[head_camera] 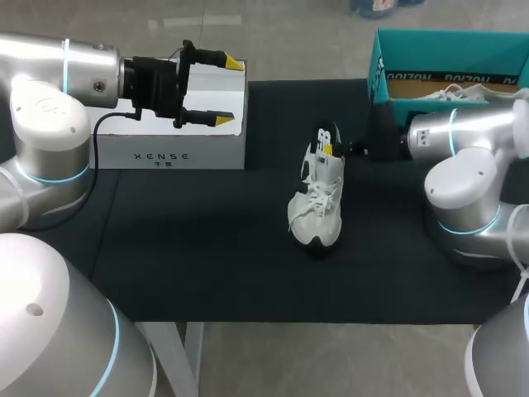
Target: Take the shoe out of the shoebox, open the shoe tongue, remove and reinsert the insole, then place the shoe into the shoebox
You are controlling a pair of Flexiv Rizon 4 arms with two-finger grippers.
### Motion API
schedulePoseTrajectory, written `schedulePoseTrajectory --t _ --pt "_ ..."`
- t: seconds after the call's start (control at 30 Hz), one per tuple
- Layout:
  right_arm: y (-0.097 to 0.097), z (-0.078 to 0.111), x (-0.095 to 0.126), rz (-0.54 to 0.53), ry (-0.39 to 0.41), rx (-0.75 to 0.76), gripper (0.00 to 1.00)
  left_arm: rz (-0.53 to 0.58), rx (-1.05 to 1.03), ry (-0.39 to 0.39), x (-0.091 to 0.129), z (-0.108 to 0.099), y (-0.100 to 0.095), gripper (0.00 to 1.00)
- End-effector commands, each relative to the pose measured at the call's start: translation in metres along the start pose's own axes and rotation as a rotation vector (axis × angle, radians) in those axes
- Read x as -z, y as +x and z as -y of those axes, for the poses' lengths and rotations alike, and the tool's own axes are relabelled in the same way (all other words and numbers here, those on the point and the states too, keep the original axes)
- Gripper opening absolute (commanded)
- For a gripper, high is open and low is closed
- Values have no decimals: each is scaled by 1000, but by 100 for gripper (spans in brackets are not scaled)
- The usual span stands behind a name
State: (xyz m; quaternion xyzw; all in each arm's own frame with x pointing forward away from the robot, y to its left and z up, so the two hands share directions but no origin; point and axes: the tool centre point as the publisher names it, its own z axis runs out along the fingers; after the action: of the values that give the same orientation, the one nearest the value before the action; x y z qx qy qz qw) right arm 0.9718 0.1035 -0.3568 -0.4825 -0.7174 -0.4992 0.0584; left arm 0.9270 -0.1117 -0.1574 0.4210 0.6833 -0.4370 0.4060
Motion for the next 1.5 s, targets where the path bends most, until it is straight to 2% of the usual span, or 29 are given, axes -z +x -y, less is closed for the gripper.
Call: schedulePoseTrajectory --t 0.03,0.2,0.27,0.37,0.57,0.97,1.1,1.33,1.37,1.4,1.43,1.5 --pt "-5 -15 -5 0 3 9 38 -5 0 -1 1 1 -1 100" --pt "-12 -27 -7 7 -10 16 32 -5 0 -1 1 1 -1 100" --pt "-12 -28 -7 9 -11 15 23 -5 0 -1 1 1 -1 100" --pt "-14 -28 -8 15 -11 9 0 -5 0 -1 1 1 -1 100" --pt "-13 -15 -6 18 1 -11 0 -5 0 -1 1 1 -1 100" --pt "-4 24 -6 5 54 -60 0 -5 0 -1 1 1 -1 100" --pt "-4 28 -8 3 71 -58 0 -5 0 -1 1 1 -1 100" --pt "-2 24 -12 -4 78 -41 0 -5 0 -1 1 1 -1 100" --pt "-2 22 -12 2 80 -33 35 -5 0 -1 1 1 -1 100" --pt "-2 20 -11 2 80 -32 54 -5 0 -1 1 1 -1 100" --pt "-3 17 -11 2 79 -29 100 -5 0 -1 1 1 -1 100" --pt "-3 12 -9 6 70 -22 100 -5 0 -1 1 1 -1 100"
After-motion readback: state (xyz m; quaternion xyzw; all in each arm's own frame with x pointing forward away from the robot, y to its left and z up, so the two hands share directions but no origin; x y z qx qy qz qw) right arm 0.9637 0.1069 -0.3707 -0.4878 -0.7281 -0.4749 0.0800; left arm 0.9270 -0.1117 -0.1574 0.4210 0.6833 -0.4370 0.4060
